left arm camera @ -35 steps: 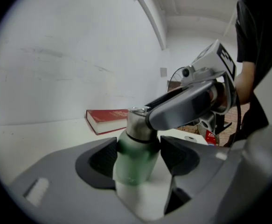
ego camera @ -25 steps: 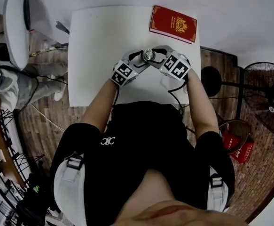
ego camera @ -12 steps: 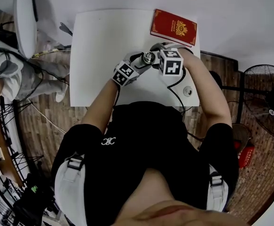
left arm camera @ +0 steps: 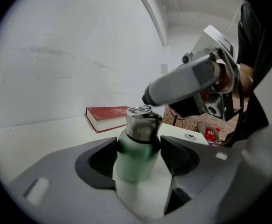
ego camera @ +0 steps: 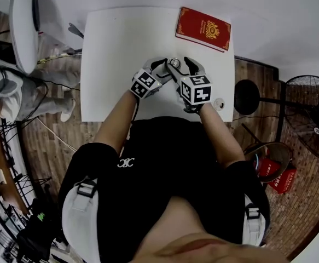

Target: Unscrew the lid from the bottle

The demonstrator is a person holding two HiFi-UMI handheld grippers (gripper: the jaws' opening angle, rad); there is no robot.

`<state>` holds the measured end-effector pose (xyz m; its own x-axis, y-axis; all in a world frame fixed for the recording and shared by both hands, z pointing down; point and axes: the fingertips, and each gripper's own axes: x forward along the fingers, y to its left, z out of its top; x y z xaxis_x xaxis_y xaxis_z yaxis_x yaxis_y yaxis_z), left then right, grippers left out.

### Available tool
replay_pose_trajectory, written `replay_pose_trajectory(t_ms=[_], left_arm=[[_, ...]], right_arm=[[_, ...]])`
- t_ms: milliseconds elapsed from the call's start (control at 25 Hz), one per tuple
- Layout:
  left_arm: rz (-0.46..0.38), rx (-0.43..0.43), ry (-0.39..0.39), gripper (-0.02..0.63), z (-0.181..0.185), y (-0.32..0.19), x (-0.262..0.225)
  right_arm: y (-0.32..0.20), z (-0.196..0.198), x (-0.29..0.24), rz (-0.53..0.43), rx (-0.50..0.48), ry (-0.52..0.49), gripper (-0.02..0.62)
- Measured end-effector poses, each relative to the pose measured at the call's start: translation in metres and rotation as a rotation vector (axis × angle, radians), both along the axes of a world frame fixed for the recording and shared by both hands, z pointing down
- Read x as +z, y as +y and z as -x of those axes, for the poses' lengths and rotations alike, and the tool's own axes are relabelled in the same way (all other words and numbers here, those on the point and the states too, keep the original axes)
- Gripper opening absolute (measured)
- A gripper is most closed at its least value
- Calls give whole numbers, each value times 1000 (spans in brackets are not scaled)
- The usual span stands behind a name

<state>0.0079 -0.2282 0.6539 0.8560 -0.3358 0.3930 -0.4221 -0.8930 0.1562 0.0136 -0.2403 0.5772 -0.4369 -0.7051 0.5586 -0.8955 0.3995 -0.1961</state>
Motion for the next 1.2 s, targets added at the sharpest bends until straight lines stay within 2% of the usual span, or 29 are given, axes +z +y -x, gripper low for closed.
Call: replay_pose_trajectory(t_ms=[120,200,400,520,640,800,1200], left_arm=[[2,4,-6,341,0,2,0],[-1,4,-7,341,0,1,1],[-8,8,-19,341,0,3,-1],[-9,20,-25,341,-1,5,-1],[-13,25,-27,341,-2,4,-2],[-11,35,-16,341,-1,4,0],[-1,22,-20,341,0,3,-1]], right_arm=[[4,-5,18,49,117,10,275],[2,-5,22,73,131,4,275],[3,5,29,100,48,25,271],[6,4,31,107,15,27,238],[4,4,31,113,-54,42,236],[8,10,34,112,-271,163,235],[21,17,44,74,-988,618,235]])
